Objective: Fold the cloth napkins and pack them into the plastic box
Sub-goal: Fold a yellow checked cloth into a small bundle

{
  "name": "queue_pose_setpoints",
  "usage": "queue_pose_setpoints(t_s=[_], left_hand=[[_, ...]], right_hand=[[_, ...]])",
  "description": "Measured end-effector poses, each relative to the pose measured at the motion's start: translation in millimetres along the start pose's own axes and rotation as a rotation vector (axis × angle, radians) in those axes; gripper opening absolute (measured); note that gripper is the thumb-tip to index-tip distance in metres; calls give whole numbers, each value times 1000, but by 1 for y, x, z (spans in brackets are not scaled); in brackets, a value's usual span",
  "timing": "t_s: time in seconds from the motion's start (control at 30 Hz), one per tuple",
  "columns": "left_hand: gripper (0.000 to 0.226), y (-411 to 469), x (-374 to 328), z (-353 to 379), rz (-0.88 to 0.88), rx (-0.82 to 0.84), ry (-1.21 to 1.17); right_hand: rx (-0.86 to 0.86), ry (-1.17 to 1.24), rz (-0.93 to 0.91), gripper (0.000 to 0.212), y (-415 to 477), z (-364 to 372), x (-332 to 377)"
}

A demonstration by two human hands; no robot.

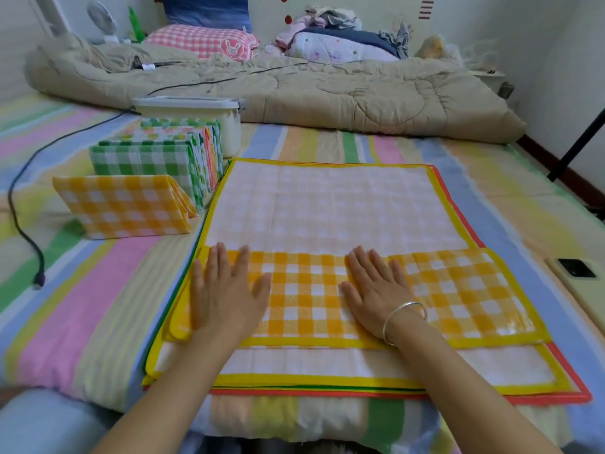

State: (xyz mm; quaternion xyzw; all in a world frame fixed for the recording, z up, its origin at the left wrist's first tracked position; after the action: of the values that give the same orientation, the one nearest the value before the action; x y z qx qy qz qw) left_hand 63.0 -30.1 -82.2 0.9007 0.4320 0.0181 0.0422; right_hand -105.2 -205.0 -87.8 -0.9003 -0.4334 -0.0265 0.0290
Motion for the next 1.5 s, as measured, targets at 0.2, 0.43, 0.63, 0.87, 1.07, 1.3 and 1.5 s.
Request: queue_pose_setpoints(t_s=[0.2, 0.43, 0.63, 0.87, 1.07, 1.3, 1.5], left_hand=[[83, -4, 6, 5, -58, 20, -21], [82, -4, 11, 8, -80, 14, -27], [83, -3, 9, 6, -79, 28, 7], [86, -31, -65, -48, 625, -524, -97], [40, -53, -176, -55, 996, -80, -430], [43, -28, -230, -44, 860, 87, -152], [65, -19, -232, -36, 823, 139, -202]], right_hand=[[-3, 14, 97, 74, -2, -4, -16], [37, -12, 365, 80, -21, -15, -139], [16, -22, 347, 78, -21, -12, -139], [7, -7, 372, 78, -22, -10, -140], [48, 35, 378, 76, -21, -13, -141], [-60, 55, 320, 40, 15, -61, -170], [118, -139, 185, 36, 32, -71, -182]])
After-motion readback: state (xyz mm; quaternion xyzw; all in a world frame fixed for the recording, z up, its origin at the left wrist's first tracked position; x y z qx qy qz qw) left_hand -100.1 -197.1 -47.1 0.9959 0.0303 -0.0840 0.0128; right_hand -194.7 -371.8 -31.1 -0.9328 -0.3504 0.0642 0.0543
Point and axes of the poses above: each hand's wrist, its own y-axis towards the middle knuckle, its own z-axis out of the palm, x = y × z, the point moved 6 cm from there along y, towards the middle knuckle, and after that the axes turned 6 degrees about -x, right-handed, at the moved point
